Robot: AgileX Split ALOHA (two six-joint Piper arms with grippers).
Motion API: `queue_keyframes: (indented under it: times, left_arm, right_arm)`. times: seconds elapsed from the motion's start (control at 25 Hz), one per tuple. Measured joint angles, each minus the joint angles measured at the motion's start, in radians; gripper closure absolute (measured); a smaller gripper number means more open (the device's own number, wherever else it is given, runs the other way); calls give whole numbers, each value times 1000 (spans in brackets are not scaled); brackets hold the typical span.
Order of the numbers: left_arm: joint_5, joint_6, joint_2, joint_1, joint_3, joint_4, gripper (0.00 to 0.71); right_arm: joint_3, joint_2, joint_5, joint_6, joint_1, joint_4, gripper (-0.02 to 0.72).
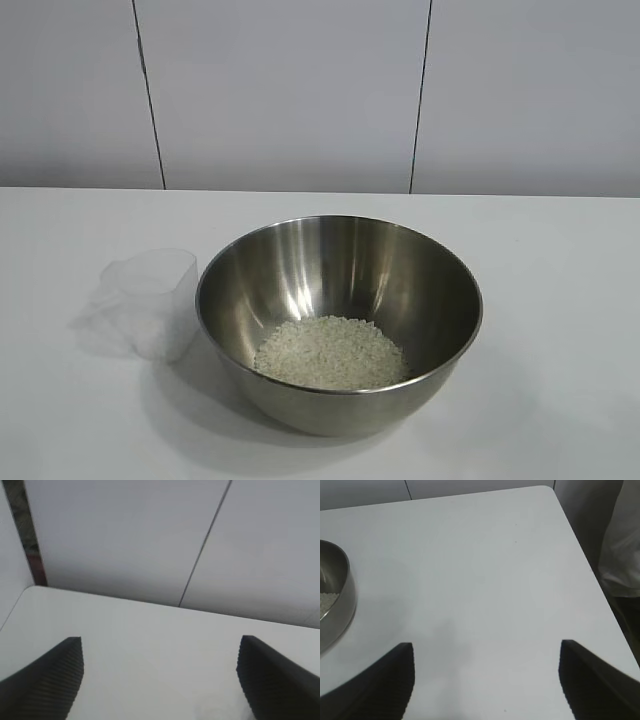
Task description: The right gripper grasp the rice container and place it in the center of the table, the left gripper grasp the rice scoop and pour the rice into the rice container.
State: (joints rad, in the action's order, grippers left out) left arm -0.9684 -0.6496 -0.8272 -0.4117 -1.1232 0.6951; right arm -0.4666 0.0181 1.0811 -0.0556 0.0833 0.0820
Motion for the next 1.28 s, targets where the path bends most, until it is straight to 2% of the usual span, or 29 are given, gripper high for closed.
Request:
queue_keyframes:
  times: [0.2, 0.4, 0.6, 0.84, 0.96, 1.28]
  left_arm:
    - [29, 48, 168, 28, 254, -108, 104]
    - [1, 208, 296, 128, 439, -196, 104]
    - [-113, 381, 493, 184, 498, -390, 104]
    - [-195, 456, 745, 193, 521, -565, 104]
    - [-213, 473, 816, 193, 528, -584, 104]
    - [-231, 561, 825, 193, 606, -574, 104]
  right_arm:
    - [0, 0, 0, 0, -18, 0, 159]
    - [0, 0, 1, 0, -96, 0, 159]
    - [0, 0, 1, 0, -109, 1, 159]
    - [0, 0, 0, 0, -109, 1, 159]
    - [0, 0, 0, 0, -109, 1, 159]
    - [0, 0, 0, 0, -109, 1, 159]
